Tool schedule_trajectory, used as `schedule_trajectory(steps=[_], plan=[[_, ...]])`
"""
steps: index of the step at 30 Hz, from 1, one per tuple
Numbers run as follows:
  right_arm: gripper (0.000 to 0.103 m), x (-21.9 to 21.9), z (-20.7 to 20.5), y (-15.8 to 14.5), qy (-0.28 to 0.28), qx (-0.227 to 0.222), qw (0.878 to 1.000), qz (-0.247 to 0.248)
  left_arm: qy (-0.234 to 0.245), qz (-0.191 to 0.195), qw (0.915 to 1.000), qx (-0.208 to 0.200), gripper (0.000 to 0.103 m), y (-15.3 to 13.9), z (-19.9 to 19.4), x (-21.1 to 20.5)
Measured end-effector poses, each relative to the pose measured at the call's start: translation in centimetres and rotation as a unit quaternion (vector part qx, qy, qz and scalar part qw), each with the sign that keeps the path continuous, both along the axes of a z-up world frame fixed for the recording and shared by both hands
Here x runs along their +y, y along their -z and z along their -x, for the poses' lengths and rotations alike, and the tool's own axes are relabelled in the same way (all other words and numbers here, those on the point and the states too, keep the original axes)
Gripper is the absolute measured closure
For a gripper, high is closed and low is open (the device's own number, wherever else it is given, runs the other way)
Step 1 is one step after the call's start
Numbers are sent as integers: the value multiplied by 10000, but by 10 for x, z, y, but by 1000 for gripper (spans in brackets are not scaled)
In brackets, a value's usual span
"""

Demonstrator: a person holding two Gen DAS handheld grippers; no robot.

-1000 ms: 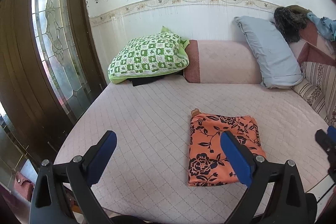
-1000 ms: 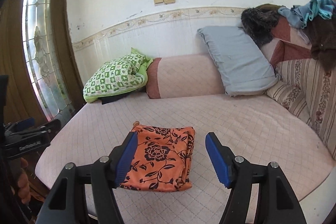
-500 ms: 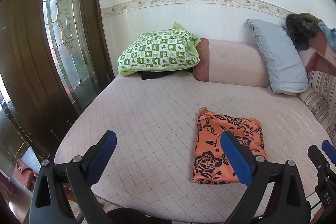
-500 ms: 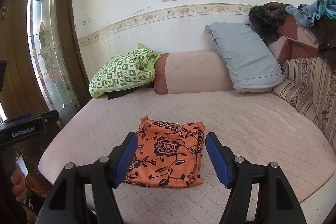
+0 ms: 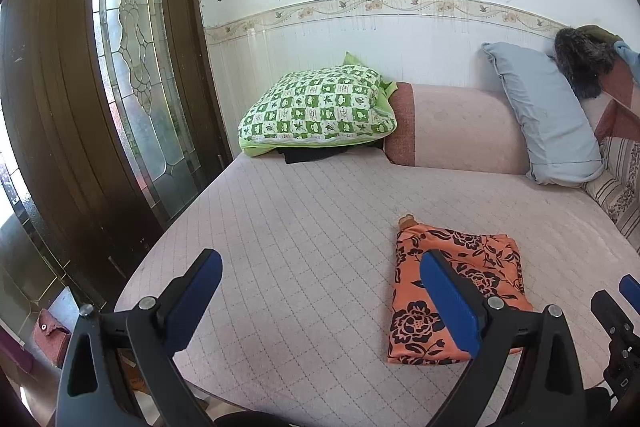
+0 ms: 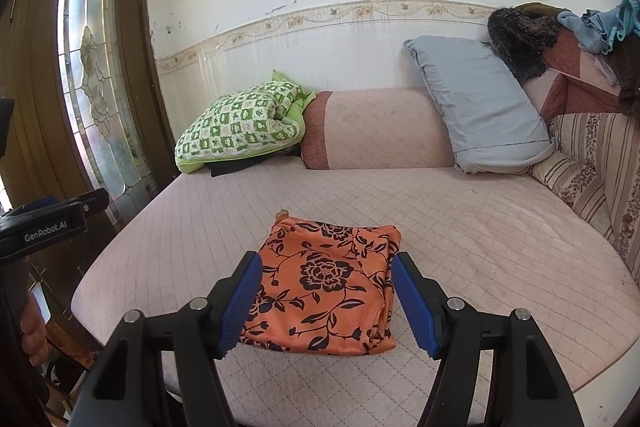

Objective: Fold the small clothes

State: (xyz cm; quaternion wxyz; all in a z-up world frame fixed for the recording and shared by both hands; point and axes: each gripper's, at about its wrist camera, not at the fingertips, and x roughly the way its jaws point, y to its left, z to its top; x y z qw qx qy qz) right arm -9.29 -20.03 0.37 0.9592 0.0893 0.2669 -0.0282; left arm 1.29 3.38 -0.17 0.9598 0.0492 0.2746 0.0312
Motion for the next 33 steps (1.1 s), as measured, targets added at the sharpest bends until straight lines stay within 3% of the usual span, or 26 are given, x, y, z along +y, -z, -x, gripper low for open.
schedule_trajectory(steps=[33], plan=[[33,3,3,-3,-26,-62,10000,-49,270,139,9995,-105,4,-7,12,-3]])
